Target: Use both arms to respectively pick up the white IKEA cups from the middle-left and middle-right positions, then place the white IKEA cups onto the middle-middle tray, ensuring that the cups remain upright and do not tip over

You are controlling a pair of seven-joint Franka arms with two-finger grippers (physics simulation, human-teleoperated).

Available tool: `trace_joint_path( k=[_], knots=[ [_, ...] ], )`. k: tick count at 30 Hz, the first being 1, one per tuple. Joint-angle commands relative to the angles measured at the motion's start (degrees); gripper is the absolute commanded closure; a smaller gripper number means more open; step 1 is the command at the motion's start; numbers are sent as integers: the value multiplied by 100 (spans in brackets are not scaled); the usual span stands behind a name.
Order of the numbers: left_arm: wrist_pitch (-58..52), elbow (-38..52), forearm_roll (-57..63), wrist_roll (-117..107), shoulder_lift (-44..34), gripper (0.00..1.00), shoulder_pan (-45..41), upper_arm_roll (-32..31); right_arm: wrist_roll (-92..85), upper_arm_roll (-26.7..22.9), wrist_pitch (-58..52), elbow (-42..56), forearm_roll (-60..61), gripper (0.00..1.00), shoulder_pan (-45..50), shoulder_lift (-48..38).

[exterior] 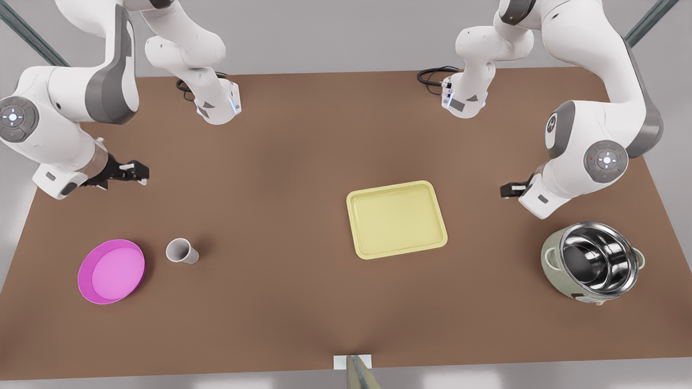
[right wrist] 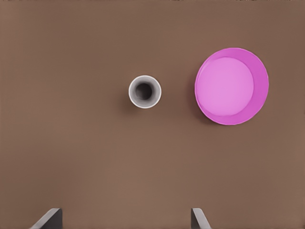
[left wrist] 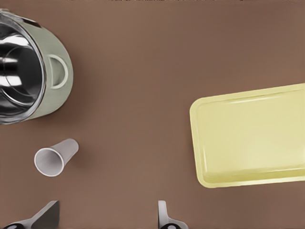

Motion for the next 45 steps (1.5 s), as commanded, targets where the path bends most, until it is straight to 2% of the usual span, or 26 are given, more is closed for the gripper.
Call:
trace_joint_path(
  k=[1, 3, 5, 7, 8, 9, 11, 13, 18, 21, 25, 26, 27, 28, 31, 32, 33, 35, 37, 40, 43, 45],
  knots=[
    [125, -6, -12, -479, -7, 0, -1, -1, -294, -6, 52, -12, -14, 0, -20, 8],
    [195, -50, -82, -357, -7, 0, 34, 86, -284, 3, 95, 50, -22, 0, -11, 411],
    [1108, -603, -162, 812, 169, 0, 149, 938, -276, 3, 736, 296, 92, 0, -81, 1484],
    [1811, -1087, -162, 1568, 257, 0, 482, 1501, -276, 3, 1641, 296, 65, 0, -371, 2020],
    [1996, -1096, -223, 2025, 318, 0, 1045, 1502, -276, 3, 1923, 296, 83, 0, -398, 2196],
    [2330, -1377, -241, 2316, 327, 0, 1054, 1721, -285, 12, 2258, 296, 83, 0, -468, 2389],
    [3306, -2520, -329, 2403, 152, 0, 1151, 1862, -285, 20, 2574, 296, 338, 0, -556, 2741],
    [3534, -2800, -504, 3176, 151, 0, 1186, 2152, -285, 20, 2750, 287, 540, 0, -565, 2891],
    [4826, -4031, -803, 3265, 143, 0, 1309, 2240, -276, 20, 2794, 226, 786, 0, -679, 3260],
    [5283, -4321, -1022, 3265, 160, 0, 1326, 2240, -294, 20, 2759, -38, 786, 0, -741, 3242],
    [5319, -4366, -1049, 3265, 318, 0, 1397, 2240, -294, 20, 2741, -249, 786, 0, -749, 3233],
    [5319, -4374, -1058, 3256, 362, 6, 1406, 2240, -294, 20, 2750, -258, 786, 0, -749, 3251],
    [5301, -4418, -1181, 3239, 362, 23, 1397, 2240, -294, 20, 2785, -345, 795, 0, -758, 3269],
    [5284, -4453, -1225, 3239, 362, 32, 1397, 2249, -294, 20, 2785, -363, 795, 0, -758, 3295],
    [5065, -4497, -1225, 3239, 336, 72, 1397, 2240, -285, 29, 2794, -363, 804, 0, -785, 3392],
    [5012, -4497, -1225, 3248, 327, 76, 1397, 2240, -294, 29, 2794, -363, 786, 5, -837, 3400],
    [4924, -4489, -1225, 3248, 284, 79, 1397, 2240, -416, 47, 2785, -337, 786, 26, -872, 3436],
    [4345, -4480, -1225, 3169, -84, 79, 1327, 2240, -496, 47, 2785, -319, 786, 50, -881, 3444],
    [3781, -4480, -1225, 2615, -358, 79, 1116, 2214, -496, 47, 2768, -310, 778, 63, -873, 3444],
    [3526, -4401, -1216, 1096, -657, 79, 677, 1564, -478, 56, 2706, -266, 778, 77, -837, 3427],
    [3570, -3470, -1199, 181, -341, 79, 404, 466, -478, 179, 2460, -56, 769, 79, -776, 3322],
    [3570, -2855, -1164, -943, 80, 79, 377, -141, -461, 381, 2232, -47, 725, 79, -311, 2883]
  ],
)
